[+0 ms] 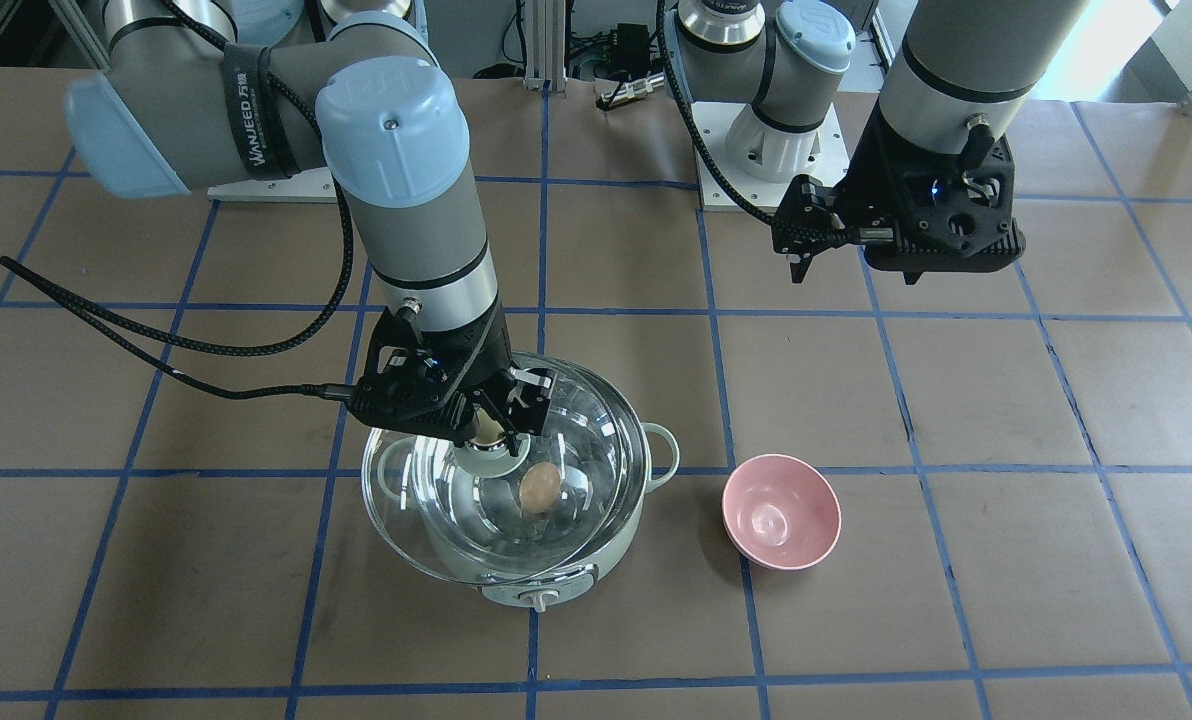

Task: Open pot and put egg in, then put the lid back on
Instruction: 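Carry the glass lid with the right gripper over the pot, then lower the glass lid onto the pot with the right gripper, then open the right gripper and release the lid knob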

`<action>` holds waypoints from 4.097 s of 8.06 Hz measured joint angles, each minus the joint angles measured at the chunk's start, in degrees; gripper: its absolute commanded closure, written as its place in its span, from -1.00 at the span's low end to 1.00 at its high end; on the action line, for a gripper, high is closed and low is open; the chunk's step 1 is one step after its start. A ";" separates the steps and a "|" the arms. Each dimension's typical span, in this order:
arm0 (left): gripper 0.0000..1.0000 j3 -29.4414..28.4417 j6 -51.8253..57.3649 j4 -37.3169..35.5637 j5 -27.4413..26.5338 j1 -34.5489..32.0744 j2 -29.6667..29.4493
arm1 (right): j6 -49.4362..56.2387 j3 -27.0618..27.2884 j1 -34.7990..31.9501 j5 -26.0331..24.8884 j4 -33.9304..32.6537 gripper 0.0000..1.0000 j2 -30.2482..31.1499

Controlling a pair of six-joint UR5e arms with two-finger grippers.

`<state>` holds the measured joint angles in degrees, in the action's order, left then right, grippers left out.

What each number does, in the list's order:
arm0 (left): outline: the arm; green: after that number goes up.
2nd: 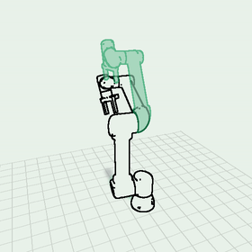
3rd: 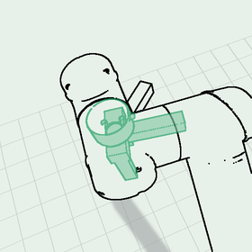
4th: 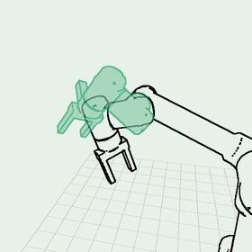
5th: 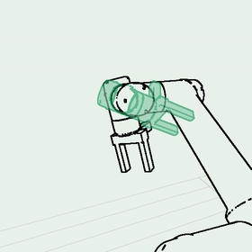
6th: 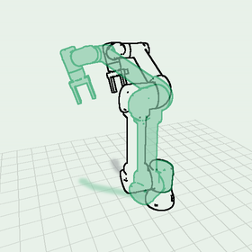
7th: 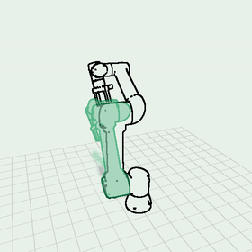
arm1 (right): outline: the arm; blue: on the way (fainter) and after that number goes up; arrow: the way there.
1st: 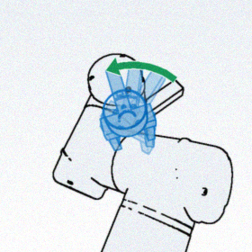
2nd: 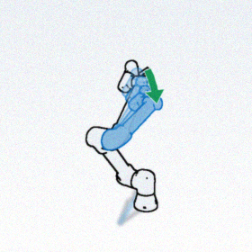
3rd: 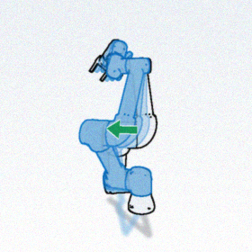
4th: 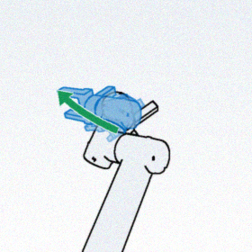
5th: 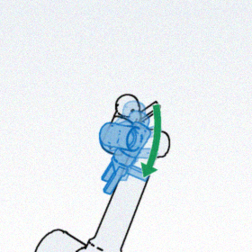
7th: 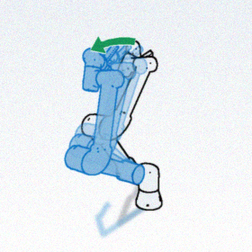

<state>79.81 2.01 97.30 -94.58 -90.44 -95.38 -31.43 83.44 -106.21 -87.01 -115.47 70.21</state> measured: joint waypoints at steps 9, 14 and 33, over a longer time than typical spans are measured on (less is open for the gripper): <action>-1.00 0.61 0.20 -0.01 -0.08 -0.09 0.19 | -5.90 0.30 -2.02 1.84 -0.41 0.86 -2.83; -1.00 0.61 0.40 -0.09 -0.08 -0.02 0.20 | -7.28 0.40 -2.24 1.92 1.09 0.86 -3.03; -1.00 0.79 0.36 -0.53 -0.08 -0.01 0.11 | -5.85 0.62 -2.30 0.99 0.71 -1.00 -2.61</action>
<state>80.60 2.37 96.77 -94.66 -90.44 -95.27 -37.28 84.06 -108.51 -86.02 -114.76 67.60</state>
